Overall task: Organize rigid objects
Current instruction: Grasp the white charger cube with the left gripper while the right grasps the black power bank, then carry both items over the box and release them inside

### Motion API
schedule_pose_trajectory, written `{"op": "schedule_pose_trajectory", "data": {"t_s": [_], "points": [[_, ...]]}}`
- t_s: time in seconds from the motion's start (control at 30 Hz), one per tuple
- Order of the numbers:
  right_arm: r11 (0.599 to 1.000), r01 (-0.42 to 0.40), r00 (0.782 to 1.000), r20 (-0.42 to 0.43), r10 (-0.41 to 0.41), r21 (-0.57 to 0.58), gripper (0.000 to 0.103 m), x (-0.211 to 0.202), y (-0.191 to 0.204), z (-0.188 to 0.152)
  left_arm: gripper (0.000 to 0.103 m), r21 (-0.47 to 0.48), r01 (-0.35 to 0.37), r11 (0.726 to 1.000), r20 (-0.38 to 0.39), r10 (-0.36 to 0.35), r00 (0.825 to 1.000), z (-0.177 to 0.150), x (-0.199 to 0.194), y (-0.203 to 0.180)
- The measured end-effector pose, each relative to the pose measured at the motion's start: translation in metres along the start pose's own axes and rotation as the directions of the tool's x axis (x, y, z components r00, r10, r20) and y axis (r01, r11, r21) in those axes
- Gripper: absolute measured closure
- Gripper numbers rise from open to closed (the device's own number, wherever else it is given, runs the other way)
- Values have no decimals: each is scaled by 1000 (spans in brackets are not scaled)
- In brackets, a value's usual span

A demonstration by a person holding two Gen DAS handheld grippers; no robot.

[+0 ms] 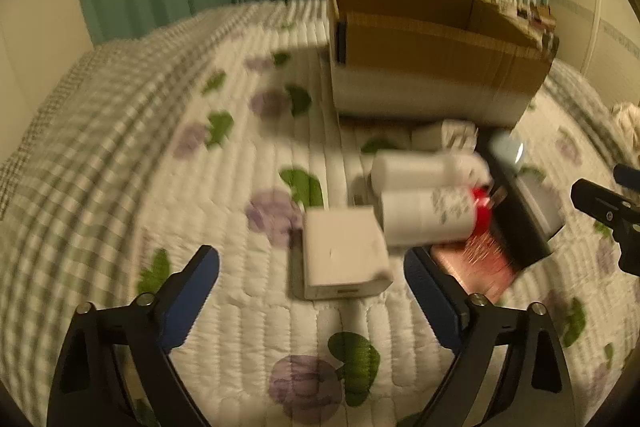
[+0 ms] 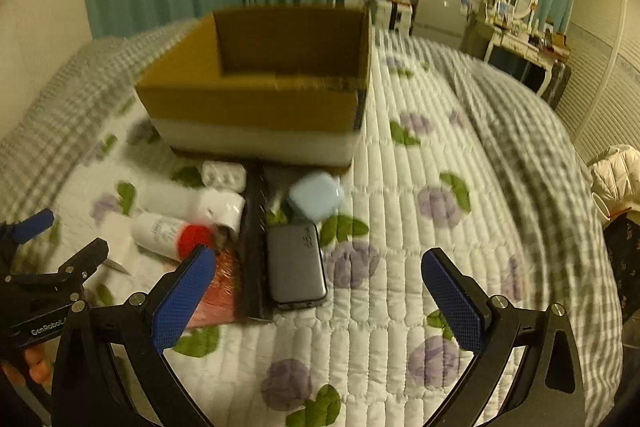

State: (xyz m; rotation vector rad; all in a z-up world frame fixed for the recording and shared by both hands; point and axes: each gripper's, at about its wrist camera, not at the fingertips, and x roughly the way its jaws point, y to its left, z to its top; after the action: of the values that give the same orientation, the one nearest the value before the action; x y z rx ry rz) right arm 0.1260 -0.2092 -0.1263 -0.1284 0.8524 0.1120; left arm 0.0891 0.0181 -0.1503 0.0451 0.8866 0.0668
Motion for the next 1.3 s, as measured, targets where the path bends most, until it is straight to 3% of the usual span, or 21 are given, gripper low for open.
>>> {"op": "schedule_pose_trajectory", "data": {"t_s": [0.2, 0.3, 0.33, 0.37, 0.43, 0.57, 0.63, 0.93, 1.07, 1.13, 1.3], "points": [[999, 33, 996, -77, -34, -19, 4, 32, -2, -13, 15, 13, -10, 1000, -54, 11, 998, -3, 27, -9], [998, 58, 994, -95, -61, -39, 5, 40, -3, -15, 23, 19, -19, 1000, -61, 20, 998, -1, 32, -11], [998, 59, 993, -99, -63, -37, 6, 42, -4, -15, 29, 21, -12, 1000, -63, 14, 998, -1, 33, -12], [998, 58, 993, -102, -61, -33, 7, 42, -5, -15, 42, 28, -6, 1000, -59, 7, 998, -2, 32, -13], [998, 61, 993, -100, -64, -32, 7, 42, -6, -15, 53, 49, 3, 999, -51, -1, 999, -2, 29, -16], [999, 31, 993, -109, -34, -33, 8, 45, -5, -13, 53, 40, 27, 999, -56, -24, 998, -4, 20, -13], [999, 24, 993, -117, -29, -38, 16, 48, -4, -12, 53, 6, 39, 999, -48, -39, 998, -7, 11, -8], [996, -84, 988, -134, 84, 1, 24, 72, -5, -2, 53, -24, 44, 999, -13, -44, 999, 4, -6, -1], [993, -118, 982, -148, 117, 3, 32, 85, -4, 1, 53, -7, 51, 999, -2, -51, 999, 10, -9, -8], [988, -155, 977, -147, 157, 23, 43, 87, -5, 4, 53, -1, 55, 998, 2, -55, 998, 13, -9, -11], [981, -184, 971, -144, 190, 57, 53, 85, -2, 2, 53, 4, 61, 998, 11, -61, 998, 18, -14, -18]]}}
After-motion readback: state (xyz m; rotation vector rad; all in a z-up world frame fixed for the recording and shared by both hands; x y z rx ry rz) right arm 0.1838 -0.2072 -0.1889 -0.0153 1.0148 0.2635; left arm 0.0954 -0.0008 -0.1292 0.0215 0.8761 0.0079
